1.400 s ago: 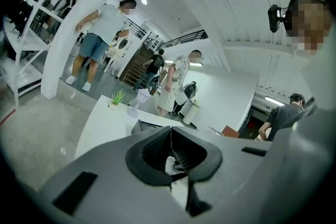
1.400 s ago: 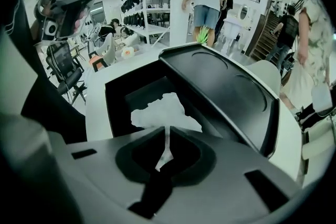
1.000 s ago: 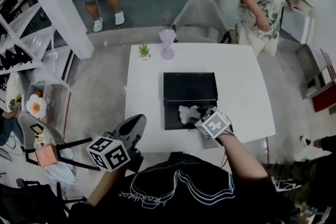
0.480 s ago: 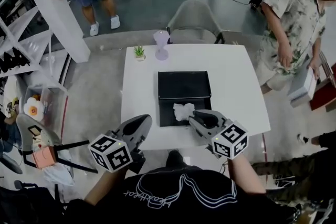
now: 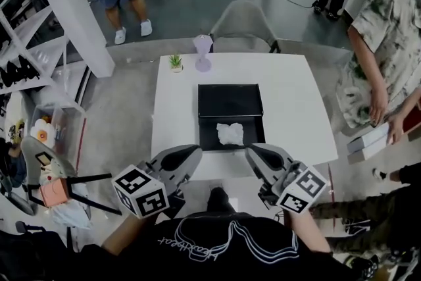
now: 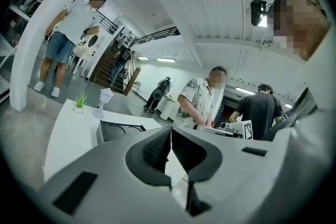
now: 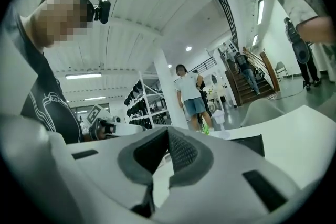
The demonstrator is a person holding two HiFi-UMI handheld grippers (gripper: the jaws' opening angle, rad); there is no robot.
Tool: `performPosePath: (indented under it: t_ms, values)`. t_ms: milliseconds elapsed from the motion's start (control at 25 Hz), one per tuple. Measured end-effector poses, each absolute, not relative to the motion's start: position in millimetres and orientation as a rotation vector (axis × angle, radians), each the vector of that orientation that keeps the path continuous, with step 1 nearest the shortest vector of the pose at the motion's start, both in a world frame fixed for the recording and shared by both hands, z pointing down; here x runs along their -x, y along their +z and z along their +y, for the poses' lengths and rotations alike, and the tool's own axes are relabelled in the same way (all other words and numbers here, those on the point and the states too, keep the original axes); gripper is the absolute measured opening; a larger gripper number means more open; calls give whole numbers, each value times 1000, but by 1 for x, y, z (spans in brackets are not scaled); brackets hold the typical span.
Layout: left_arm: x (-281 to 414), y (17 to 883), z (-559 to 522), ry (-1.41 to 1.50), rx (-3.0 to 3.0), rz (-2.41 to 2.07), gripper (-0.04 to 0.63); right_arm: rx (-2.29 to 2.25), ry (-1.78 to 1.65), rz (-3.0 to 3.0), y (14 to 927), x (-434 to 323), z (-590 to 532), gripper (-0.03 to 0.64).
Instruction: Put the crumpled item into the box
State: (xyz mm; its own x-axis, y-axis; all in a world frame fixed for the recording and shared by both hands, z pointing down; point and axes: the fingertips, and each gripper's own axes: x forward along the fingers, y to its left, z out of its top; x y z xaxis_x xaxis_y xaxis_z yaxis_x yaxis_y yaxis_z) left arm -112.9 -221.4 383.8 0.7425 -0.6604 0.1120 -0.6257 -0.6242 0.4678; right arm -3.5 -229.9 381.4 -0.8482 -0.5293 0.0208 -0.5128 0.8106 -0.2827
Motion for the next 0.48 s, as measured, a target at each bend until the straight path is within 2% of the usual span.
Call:
performPosePath:
  t_ms: [480]
  values:
    - [113,377,-211,-109,-2468,-979,8,815,-414,2925,374,9,-217,3]
